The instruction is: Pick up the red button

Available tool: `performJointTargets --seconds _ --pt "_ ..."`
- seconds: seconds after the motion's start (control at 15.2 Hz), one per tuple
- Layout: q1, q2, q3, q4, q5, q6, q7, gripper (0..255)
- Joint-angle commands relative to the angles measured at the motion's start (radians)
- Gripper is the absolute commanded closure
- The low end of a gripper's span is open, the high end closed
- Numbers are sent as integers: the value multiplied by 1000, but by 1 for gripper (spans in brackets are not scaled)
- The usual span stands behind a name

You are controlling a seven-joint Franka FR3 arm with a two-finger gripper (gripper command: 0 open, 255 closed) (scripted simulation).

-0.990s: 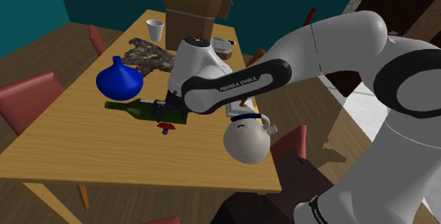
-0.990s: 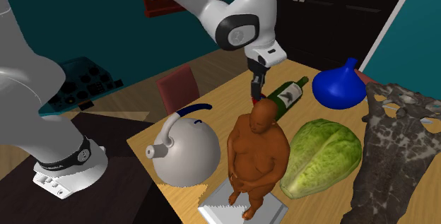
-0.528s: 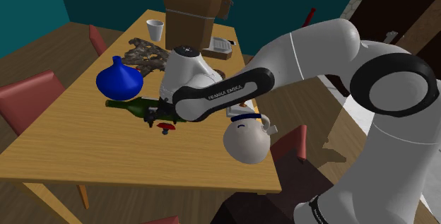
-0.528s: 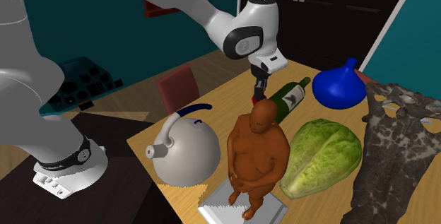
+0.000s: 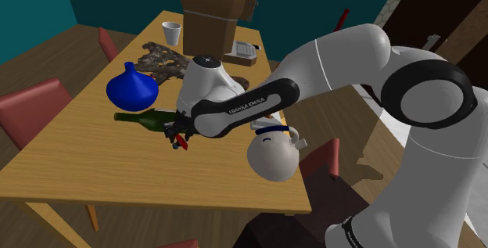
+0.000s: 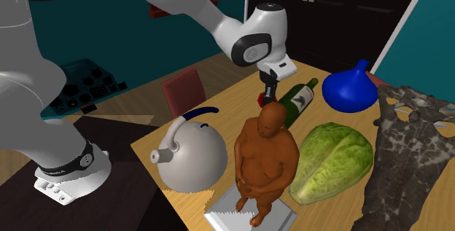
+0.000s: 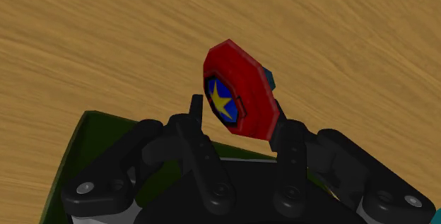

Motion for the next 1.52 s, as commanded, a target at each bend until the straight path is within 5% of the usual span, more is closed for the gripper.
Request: performJointTargets --seconds 0.0,1.45 --pt "0 8 0 -5 0 -1 -1 255" --pt "-18 -108 25 47 45 -166 -23 255"
